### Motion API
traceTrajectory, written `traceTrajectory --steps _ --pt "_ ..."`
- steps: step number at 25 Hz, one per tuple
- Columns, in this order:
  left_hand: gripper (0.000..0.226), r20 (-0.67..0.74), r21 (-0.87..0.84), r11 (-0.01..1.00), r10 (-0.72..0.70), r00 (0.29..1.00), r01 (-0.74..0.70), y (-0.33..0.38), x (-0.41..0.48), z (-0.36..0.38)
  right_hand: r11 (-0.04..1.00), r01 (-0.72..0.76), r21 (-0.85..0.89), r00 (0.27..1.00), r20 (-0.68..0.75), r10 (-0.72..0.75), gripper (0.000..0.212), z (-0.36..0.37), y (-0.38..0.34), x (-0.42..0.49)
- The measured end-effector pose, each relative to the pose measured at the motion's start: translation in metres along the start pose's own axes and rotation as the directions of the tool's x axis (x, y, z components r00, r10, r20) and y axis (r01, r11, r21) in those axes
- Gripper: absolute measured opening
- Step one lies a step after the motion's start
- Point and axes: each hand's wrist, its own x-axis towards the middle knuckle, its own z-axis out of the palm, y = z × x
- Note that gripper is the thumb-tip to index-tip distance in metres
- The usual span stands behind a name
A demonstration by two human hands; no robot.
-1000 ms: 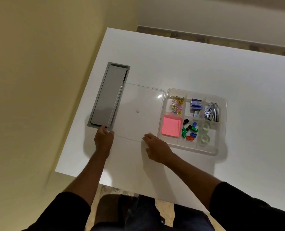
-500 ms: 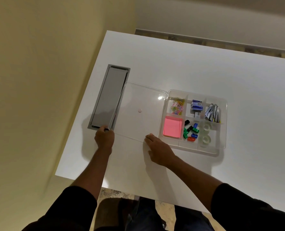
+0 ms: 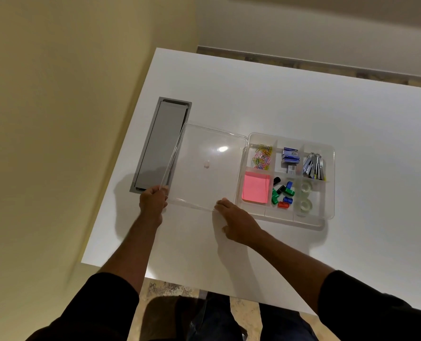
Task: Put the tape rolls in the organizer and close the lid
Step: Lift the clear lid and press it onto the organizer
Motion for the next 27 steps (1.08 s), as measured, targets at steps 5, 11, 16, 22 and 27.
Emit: traceTrajectory --steps 5,11,16,22,27 --pt "0.012 0.05 -0.121 0.993 0.001 0.999 0.005 0.0 -0.008 -0.011 0.999 -0.024 -0.034 0.997 -0.076 0.021 0.076 0.001 -0.012 -0.003" --pt "0.017 -0.031 -0.238 0.955 0.175 0.984 -0.177 0.021 -0.047 -0.018 0.993 -0.031 -0.117 0.953 -0.304 -0.007 0.076 -0.022 -0.05 0.004" --pt "0.015 0.008 -0.355 0.905 0.252 0.968 -0.232 0.068 -0.081 -0.007 0.954 -0.005 -0.301 0.868 -0.475 -0.145 0.05 -0.066 -0.067 0.013" --pt "0.05 0.289 -0.426 0.892 0.291 0.912 -0.15 0.115 -0.096 0.031 0.967 -0.068 -0.247 0.713 -0.689 -0.126 0.031 -0.127 -0.056 0.013" --pt "0.031 0.326 -0.188 0.977 0.155 0.933 -0.097 0.108 -0.095 0.075 0.996 -0.085 0.019 0.58 -0.812 0.065 0.025 -0.179 -0.036 -0.002"
